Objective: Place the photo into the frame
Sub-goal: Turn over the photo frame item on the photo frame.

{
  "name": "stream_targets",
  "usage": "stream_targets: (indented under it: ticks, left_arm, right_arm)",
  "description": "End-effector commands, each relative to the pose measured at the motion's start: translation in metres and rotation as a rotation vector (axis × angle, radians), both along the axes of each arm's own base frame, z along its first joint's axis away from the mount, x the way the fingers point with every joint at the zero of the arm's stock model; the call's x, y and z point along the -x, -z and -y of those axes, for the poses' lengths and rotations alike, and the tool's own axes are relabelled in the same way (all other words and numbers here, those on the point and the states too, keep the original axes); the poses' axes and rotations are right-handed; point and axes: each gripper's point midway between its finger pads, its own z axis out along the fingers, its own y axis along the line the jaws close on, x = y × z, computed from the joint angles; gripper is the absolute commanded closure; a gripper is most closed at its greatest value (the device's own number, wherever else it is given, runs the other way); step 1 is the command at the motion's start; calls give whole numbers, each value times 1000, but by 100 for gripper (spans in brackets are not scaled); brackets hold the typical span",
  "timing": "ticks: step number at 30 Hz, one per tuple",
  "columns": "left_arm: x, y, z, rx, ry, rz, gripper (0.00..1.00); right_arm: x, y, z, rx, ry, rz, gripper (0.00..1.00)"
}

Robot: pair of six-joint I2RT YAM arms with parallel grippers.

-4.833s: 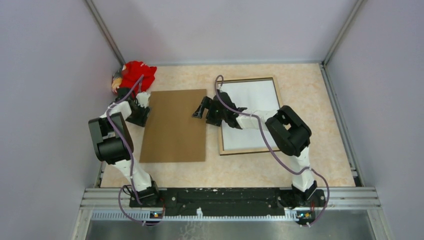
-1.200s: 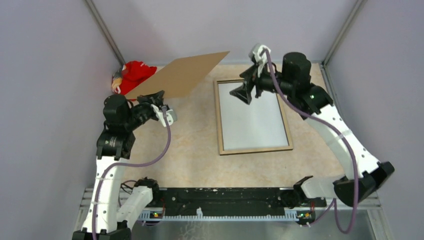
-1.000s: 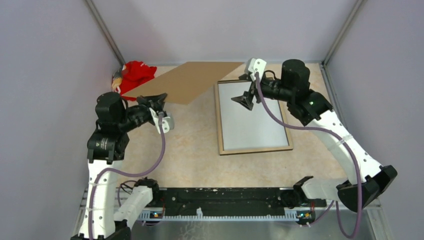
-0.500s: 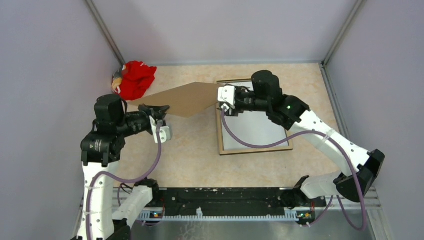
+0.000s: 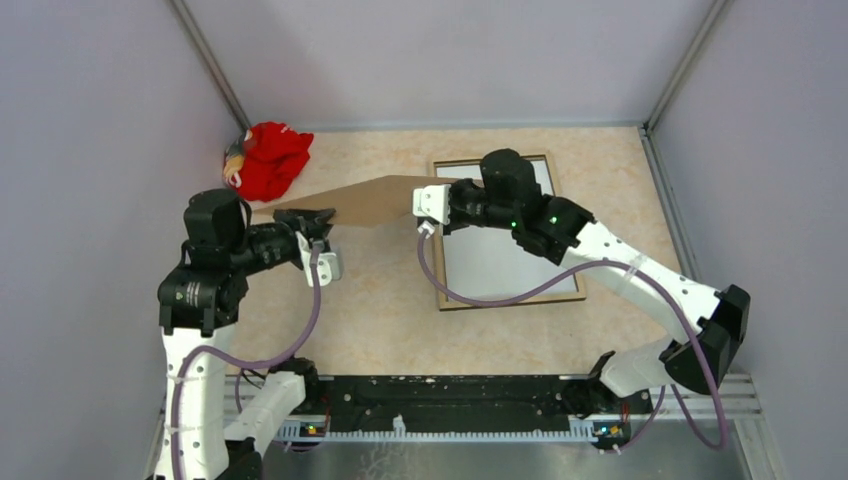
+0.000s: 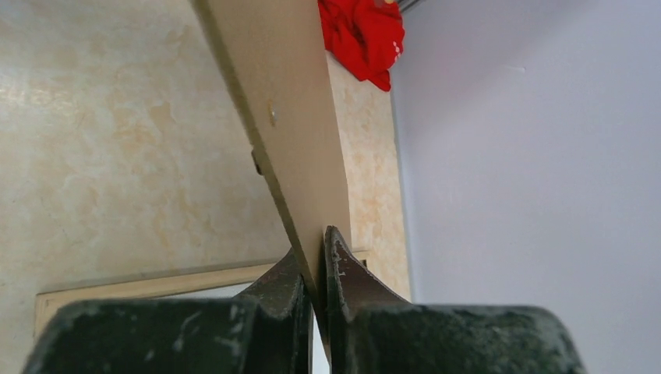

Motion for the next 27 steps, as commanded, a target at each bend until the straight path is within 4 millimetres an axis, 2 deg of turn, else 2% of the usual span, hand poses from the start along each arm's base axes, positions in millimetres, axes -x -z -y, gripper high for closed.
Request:
stream_targets:
  ticks: [1, 3, 5, 6, 11, 14, 15, 19, 23, 27]
  left_arm:
    - [1, -48, 8, 35, 46, 230, 61]
    - [-5, -52, 5, 62, 12, 264, 36]
    - [-12, -54, 2, 76, -18, 284, 5]
    - [-14, -57, 0, 85, -32, 284, 2]
    - [-22, -78, -7, 151, -108, 266, 1]
    - [-26, -90, -10, 220, -144, 274, 1]
    - [-29, -93, -11, 251, -162, 263, 1]
    - [-46, -95, -15, 329, -234, 144, 1]
    - [-65, -91, -22, 367, -305, 76, 1]
    - [-72, -90, -28, 379, -353, 60, 1]
  right_arm:
    - [-6, -51, -7, -173, 47, 101, 100]
    - [-7, -64, -7, -238, 58, 110, 100]
    - [-9, -77, -10, -298, 70, 110, 100]
    - [-11, -82, -12, -327, 74, 103, 100]
    - [-19, -90, -28, -421, 97, -4, 100]
    - [-38, -81, -38, -436, 207, -170, 100]
    - [-44, -86, -42, -438, 233, -206, 100]
    - [-58, -89, -49, -486, 286, -375, 100]
    - [-77, -110, -45, -595, 333, -564, 100]
    - [-107, -117, -26, -732, 391, -789, 100]
